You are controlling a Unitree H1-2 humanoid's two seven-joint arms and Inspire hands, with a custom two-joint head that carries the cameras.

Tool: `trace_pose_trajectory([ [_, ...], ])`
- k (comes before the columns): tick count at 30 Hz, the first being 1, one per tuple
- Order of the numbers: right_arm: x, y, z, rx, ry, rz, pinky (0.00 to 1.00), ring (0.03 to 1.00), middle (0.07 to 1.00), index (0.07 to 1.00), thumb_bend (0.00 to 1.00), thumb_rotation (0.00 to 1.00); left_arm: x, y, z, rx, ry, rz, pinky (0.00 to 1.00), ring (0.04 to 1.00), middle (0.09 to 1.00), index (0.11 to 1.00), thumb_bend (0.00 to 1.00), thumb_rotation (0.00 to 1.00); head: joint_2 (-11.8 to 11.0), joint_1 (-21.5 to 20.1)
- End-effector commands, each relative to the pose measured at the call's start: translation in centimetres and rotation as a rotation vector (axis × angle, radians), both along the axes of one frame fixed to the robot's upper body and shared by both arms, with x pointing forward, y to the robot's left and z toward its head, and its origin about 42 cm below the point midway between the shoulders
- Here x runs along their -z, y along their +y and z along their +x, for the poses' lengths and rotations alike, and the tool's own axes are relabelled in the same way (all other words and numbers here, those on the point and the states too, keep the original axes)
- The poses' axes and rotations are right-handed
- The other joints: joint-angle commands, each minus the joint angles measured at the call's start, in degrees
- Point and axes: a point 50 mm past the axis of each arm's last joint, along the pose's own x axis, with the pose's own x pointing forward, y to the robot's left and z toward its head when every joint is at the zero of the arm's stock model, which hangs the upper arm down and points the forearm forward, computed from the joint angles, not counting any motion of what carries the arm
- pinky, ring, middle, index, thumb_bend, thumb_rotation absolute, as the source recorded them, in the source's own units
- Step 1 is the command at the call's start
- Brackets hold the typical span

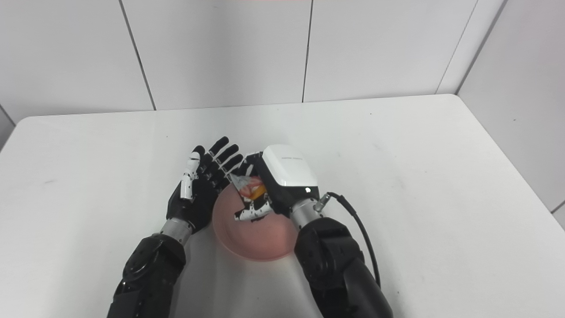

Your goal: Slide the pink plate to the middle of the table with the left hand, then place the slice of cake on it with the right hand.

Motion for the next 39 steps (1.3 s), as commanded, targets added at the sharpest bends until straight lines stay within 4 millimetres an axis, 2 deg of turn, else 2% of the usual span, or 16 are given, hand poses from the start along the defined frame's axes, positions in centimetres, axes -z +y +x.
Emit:
trace_pose_trajectory([
  [1,-1.6,0.4,-0.4,-0.008,-0.059,0.015,0.16,0.236,0.472,0.486,0.53,0.0,1.7,-0.1,-0.5,0.005,0.113,0.04,0.86,0.875,0.873,0.859,0.36,1.0,0.2,-0.2],
  [9,-0.5,-0.1,-0.4,0.0,-0.033,-0.015,0.14,0.214,0.471,0.485,0.53,0.0,1.7,0.2,-0.5,0.014,0.101,0.057,0.87,0.877,0.874,0.867,0.36,1.0,0.6,-0.4],
  [16,1.4,-0.7,0.7,0.027,-0.009,-0.04,0.14,0.214,0.471,0.485,0.53,0.0,1.5,0.3,-0.5,0.011,0.097,0.057,0.86,0.867,0.864,0.858,0.36,1.0,1.1,-0.5],
  [17,1.6,-0.8,0.9,0.03,-0.008,-0.043,0.13,0.207,0.366,0.487,0.52,0.07,1.5,0.3,-0.5,0.01,0.096,0.058,0.86,0.866,0.863,0.858,0.36,1.0,1.1,-0.5],
  [19,2.2,-1.0,1.3,0.042,-0.002,-0.044,0.12,0.194,0.294,0.488,0.52,0.12,1.5,0.4,-0.5,0.01,0.095,0.057,0.86,0.865,0.861,0.856,0.36,1.0,1.2,-0.6],
  [30,3.2,-1.2,2.0,0.059,0.028,-0.064,0.13,0.206,0.294,0.489,0.52,0.13,1.4,0.4,-0.5,0.013,0.094,0.057,0.86,0.866,0.862,0.859,0.36,1.0,1.3,-0.8],
  [36,2.8,-1.0,1.5,0.036,0.039,-0.076,0.11,0.174,0.28,0.491,0.52,0.14,1.3,0.4,-0.5,0.015,0.093,0.057,0.86,0.869,0.867,0.862,0.35,1.0,1.5,-1.0],
  [37,2.7,-1.0,1.4,0.027,0.035,-0.079,0.18,0.266,0.39,0.492,0.52,0.15,1.3,0.5,-0.5,0.015,0.093,0.058,0.86,0.87,0.867,0.862,0.35,1.0,1.5,-1.0],
  [38,2.5,-0.9,1.3,0.013,0.051,-0.109,0.2,0.297,0.428,0.493,0.52,0.15,1.3,0.5,-0.5,0.016,0.093,0.062,0.86,0.87,0.866,0.862,0.35,1.0,1.4,-1.2],
  [39,2.3,-0.9,1.2,0.004,0.065,-0.13,0.39,0.543,0.652,0.713,0.7,0.49,1.3,0.5,-0.5,0.017,0.093,0.064,0.86,0.869,0.865,0.862,0.35,1.0,1.4,-1.2],
])
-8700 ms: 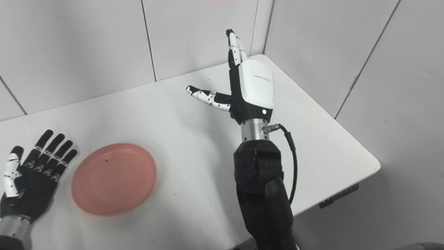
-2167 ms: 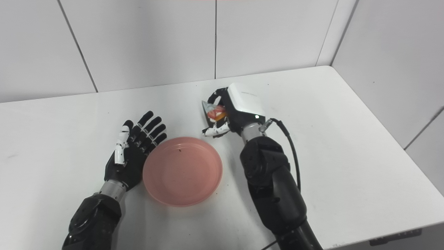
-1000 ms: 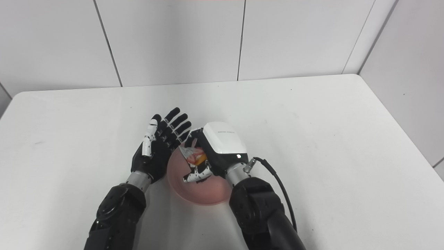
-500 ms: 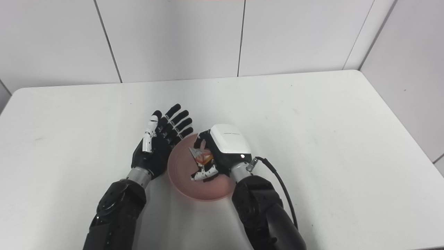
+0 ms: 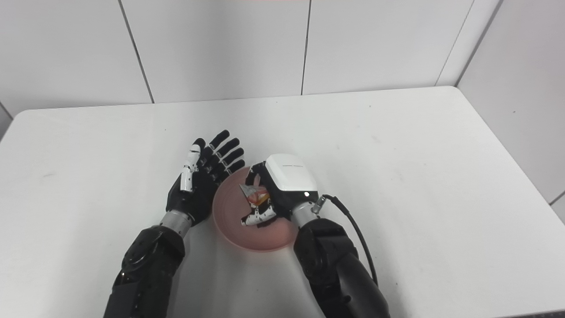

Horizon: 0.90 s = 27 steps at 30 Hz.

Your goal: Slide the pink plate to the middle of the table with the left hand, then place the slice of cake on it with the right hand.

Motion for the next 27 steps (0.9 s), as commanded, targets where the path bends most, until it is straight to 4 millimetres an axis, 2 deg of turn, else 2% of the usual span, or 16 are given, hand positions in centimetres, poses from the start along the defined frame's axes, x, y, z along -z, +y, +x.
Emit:
trace_pose_trajectory([
  [1,-1.3,0.1,-0.1,-0.042,0.016,-0.054,0.41,0.567,0.674,0.735,0.72,0.52,1.6,0.4,-0.5,0.004,0.082,0.056,0.86,0.869,0.865,0.862,0.35,1.0,0.0,0.0],
  [2,-1.5,0.2,-0.3,-0.052,0.044,-0.068,0.53,0.704,0.794,0.84,0.79,0.67,1.6,0.4,-0.5,0.001,0.079,0.06,0.86,0.868,0.869,0.865,0.35,1.0,0.0,0.0],
  [4,-1.9,0.1,-0.7,-0.068,0.086,-0.074,0.69,0.871,0.946,0.965,0.9,0.82,1.5,0.3,-0.5,-0.008,0.075,0.071,0.85,0.861,0.872,0.868,0.33,1.0,-0.1,-0.1],
  [5,-2.0,0.1,-0.8,-0.073,0.097,-0.074,0.73,0.925,0.978,0.986,0.95,0.84,1.5,0.3,-0.5,-0.011,0.073,0.076,0.84,0.859,0.871,0.867,0.33,1.0,-0.1,0.0],
  [7,-2.3,0.0,-1.1,-0.085,0.097,-0.074,0.76,0.972,0.996,0.998,0.99,0.82,1.5,0.3,-0.5,-0.01,0.071,0.082,0.85,0.862,0.87,0.865,0.34,1.0,-0.1,0.0],
  [14,-3.9,-0.1,-1.7,-0.118,0.028,-0.034,0.75,0.98,1.0,1.0,1.0,0.65,1.5,0.3,-0.6,-0.017,0.087,0.066,0.86,0.867,0.861,0.857,0.34,1.0,0.0,-0.1],
  [19,-4.8,-0.4,-1.9,-0.112,0.012,0.006,0.76,0.972,1.0,1.0,1.0,0.64,1.6,0.2,-0.5,-0.029,0.092,0.059,0.83,0.849,0.848,0.847,0.34,1.0,-0.1,-0.2],
  [27,-5.5,-0.6,-2.4,-0.117,-0.053,0.027,0.76,0.957,1.0,1.0,1.0,0.7,1.5,0.5,-0.5,-0.032,0.066,0.066,0.83,0.841,0.84,0.838,0.34,1.0,-0.2,0.4],
])
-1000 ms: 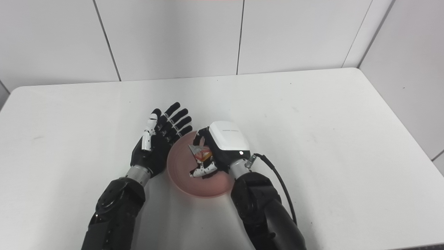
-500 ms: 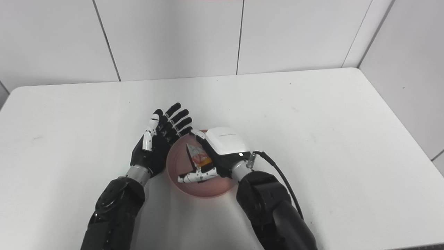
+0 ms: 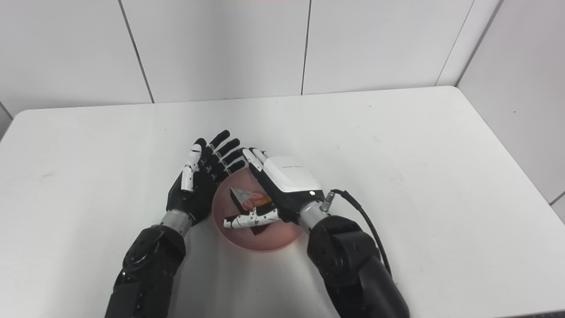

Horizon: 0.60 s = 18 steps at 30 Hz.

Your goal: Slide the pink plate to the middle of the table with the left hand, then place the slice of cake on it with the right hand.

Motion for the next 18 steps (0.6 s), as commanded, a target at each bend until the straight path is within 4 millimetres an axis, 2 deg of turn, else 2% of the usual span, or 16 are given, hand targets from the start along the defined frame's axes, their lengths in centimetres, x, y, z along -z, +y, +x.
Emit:
trace_pose_trajectory([
  [1,-2.1,0.3,-0.4,-0.018,-0.139,0.031,0.75,0.951,1.0,1.0,1.0,0.71,1.6,0.7,-0.5,-0.017,0.059,0.044,0.83,0.841,0.84,0.835,0.34,1.0,0.0,0.0],
  [9,-2.3,-0.2,-0.6,-0.043,-0.281,0.221,0.79,0.904,0.97,1.0,1.0,0.78,-0.1,2.3,-1.1,-0.094,-0.039,0.064,0.84,0.855,0.858,0.855,0.38,1.0,-0.5,0.3],
  [13,-1.9,-0.5,-0.5,-0.037,-0.297,0.32,0.84,0.94,0.996,1.0,0.95,0.87,-1.0,3.5,-1.7,-0.114,-0.109,0.102,0.94,0.93,0.935,0.928,0.42,1.0,-0.7,0.6],
  [14,-1.8,-0.6,-0.5,-0.036,-0.302,0.338,0.86,0.958,0.999,1.0,0.93,0.94,-1.2,3.7,-1.8,-0.122,-0.126,0.109,0.96,0.953,0.959,0.957,0.42,1.0,-0.7,0.6],
  [16,-1.3,-0.8,-0.5,-0.027,-0.309,0.385,0.88,0.984,1.0,1.0,0.91,0.98,-1.6,4.2,-2.2,-0.136,-0.164,0.115,0.99,0.985,0.987,0.987,0.42,1.0,-0.7,0.4],
  [18,-0.8,-1.0,-0.4,-0.022,-0.305,0.457,0.83,0.996,1.0,1.0,0.92,1.0,-1.9,4.7,-2.5,-0.146,-0.196,0.129,1.0,0.996,0.997,0.997,0.43,1.0,-0.7,0.1],
])
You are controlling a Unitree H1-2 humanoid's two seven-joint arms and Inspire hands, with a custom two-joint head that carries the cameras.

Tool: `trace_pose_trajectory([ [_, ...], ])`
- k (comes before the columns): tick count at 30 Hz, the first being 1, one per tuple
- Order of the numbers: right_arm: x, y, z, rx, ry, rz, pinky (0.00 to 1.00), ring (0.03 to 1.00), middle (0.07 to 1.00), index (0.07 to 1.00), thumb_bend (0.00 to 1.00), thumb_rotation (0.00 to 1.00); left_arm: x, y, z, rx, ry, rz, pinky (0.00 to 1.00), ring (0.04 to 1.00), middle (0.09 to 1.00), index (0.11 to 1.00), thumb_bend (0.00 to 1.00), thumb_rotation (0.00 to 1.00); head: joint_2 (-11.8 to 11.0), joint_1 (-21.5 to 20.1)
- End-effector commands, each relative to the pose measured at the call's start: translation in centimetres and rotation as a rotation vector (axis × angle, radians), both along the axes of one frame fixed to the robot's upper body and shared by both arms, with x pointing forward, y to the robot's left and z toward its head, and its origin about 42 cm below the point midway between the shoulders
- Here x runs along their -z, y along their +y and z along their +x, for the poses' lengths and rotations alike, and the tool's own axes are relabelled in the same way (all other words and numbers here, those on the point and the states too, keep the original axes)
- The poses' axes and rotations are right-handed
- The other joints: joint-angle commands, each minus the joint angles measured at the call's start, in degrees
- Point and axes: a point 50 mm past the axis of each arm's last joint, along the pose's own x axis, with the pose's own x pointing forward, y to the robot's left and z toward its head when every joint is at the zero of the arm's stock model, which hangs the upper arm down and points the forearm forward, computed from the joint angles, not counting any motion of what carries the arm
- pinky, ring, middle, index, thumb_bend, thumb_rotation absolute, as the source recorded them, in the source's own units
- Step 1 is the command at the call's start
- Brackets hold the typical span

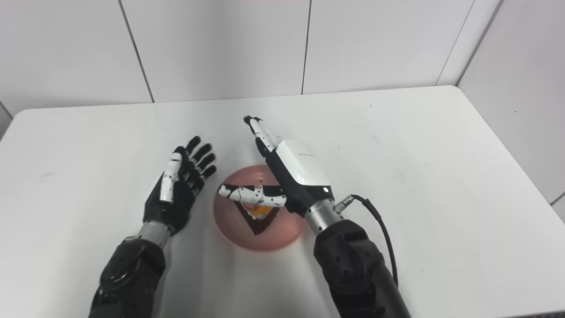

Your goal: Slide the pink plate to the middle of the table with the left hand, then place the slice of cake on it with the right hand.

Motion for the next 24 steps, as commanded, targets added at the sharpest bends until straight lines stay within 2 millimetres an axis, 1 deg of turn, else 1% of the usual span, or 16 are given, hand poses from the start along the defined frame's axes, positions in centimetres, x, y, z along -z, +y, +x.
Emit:
trace_pose_trajectory([
  [1,-0.7,0.0,0.0,-0.018,-0.082,0.101,0.81,0.998,1.0,1.0,0.93,1.0,-1.8,0.4,0.0,-0.015,-0.118,0.026,1.0,0.998,0.999,0.999,0.43,1.0,0.0,-0.3],
  [2,-0.5,0.0,0.0,-0.012,-0.083,0.138,0.77,0.96,1.0,1.0,0.93,1.0,-1.9,0.7,-0.2,-0.019,-0.139,0.045,1.0,1.0,1.0,1.0,0.44,1.0,0.0,-0.6],
  [3,-0.2,-0.2,0.0,-0.003,-0.087,0.177,0.76,0.934,1.0,1.0,0.93,1.0,-1.9,0.9,-0.4,-0.024,-0.157,0.067,1.0,1.0,1.0,1.0,0.45,1.0,0.0,-0.7],
  [4,0.0,-0.3,0.0,0.004,-0.09,0.203,0.86,0.967,1.0,1.0,0.88,1.0,-1.9,1.1,-0.5,-0.027,-0.169,0.081,1.0,1.0,1.0,1.0,0.48,1.0,0.0,-0.7],
  [6,0.6,-0.4,0.0,0.022,-0.102,0.249,0.88,0.983,1.0,1.0,0.83,1.0,-1.9,1.4,-0.9,-0.039,-0.195,0.11,1.0,1.0,1.0,1.0,0.49,1.0,-0.2,-1.5],
  [7,0.9,-0.4,-0.1,0.038,-0.098,0.282,0.92,0.992,1.0,1.0,0.8,1.0,-1.9,1.6,-1.1,-0.045,-0.21,0.127,1.0,1.0,1.0,1.0,0.49,1.0,-0.2,-1.7],
  [8,1.1,-0.5,-0.2,0.049,-0.095,0.305,0.97,0.993,1.0,1.0,0.74,1.0,-1.9,1.7,-1.3,-0.049,-0.22,0.14,1.0,1.0,1.0,1.0,0.49,1.0,-0.2,-1.7],
  [9,1.5,-0.6,-0.3,0.064,-0.089,0.346,0.98,0.995,1.0,1.0,0.69,1.0,-1.9,1.9,-1.6,-0.054,-0.232,0.159,1.0,1.0,1.0,1.0,0.49,1.0,-0.2,-2.1],
  [11,2.2,-0.8,-0.6,0.085,-0.075,0.423,1.0,0.999,1.0,1.0,0.55,1.0,-1.8,2.2,-2.1,-0.064,-0.251,0.202,1.0,1.0,1.0,1.0,0.49,1.0,-0.2,-2.3],
  [13,2.9,-0.9,-0.8,0.104,-0.067,0.477,1.0,1.0,1.0,1.0,0.48,1.0,-1.7,2.4,-2.7,-0.072,-0.249,0.228,1.0,1.0,1.0,1.0,0.49,1.0,-0.2,-2.6],
  [14,3.2,-1.0,-0.9,0.112,-0.069,0.496,1.0,1.0,1.0,1.0,0.46,1.0,-1.6,2.5,-3.0,-0.076,-0.246,0.236,1.0,1.0,1.0,1.0,0.49,1.0,-0.2,-3.0],
  [17,4.5,-1.2,-1.5,0.144,-0.077,0.53,1.0,1.0,1.0,1.0,0.31,1.0,-0.8,2.5,-3.9,-0.082,-0.248,0.265,1.0,1.0,1.0,1.0,0.47,1.0,-0.1,-3.4],
  [18,5.0,-1.3,-1.7,0.152,-0.073,0.539,1.0,1.0,1.0,1.0,0.29,1.0,-0.5,2.5,-4.1,-0.081,-0.246,0.271,1.0,1.0,1.0,1.0,0.46,1.0,-0.1,-3.7],
  [19,5.4,-1.4,-1.8,0.16,-0.067,0.547,0.98,0.992,0.997,0.993,0.27,1.0,-0.2,2.5,-4.3,-0.08,-0.241,0.273,1.0,1.0,1.0,1.0,0.47,1.0,-0.1,-3.9],
  [22,6.2,-1.5,-2.4,0.173,-0.061,0.563,0.96,0.992,0.998,0.993,0.26,1.0,0.8,2.4,-4.9,-0.078,-0.232,0.281,1.0,1.0,1.0,1.0,0.47,1.0,0.0,-4.1],
  [24,6.5,-1.6,-2.6,0.187,-0.061,0.577,0.95,0.987,0.996,0.991,0.28,1.0,1.4,2.3,-5.2,-0.08,-0.223,0.288,1.0,1.0,1.0,1.0,0.47,1.0,0.0,-4.2],
])
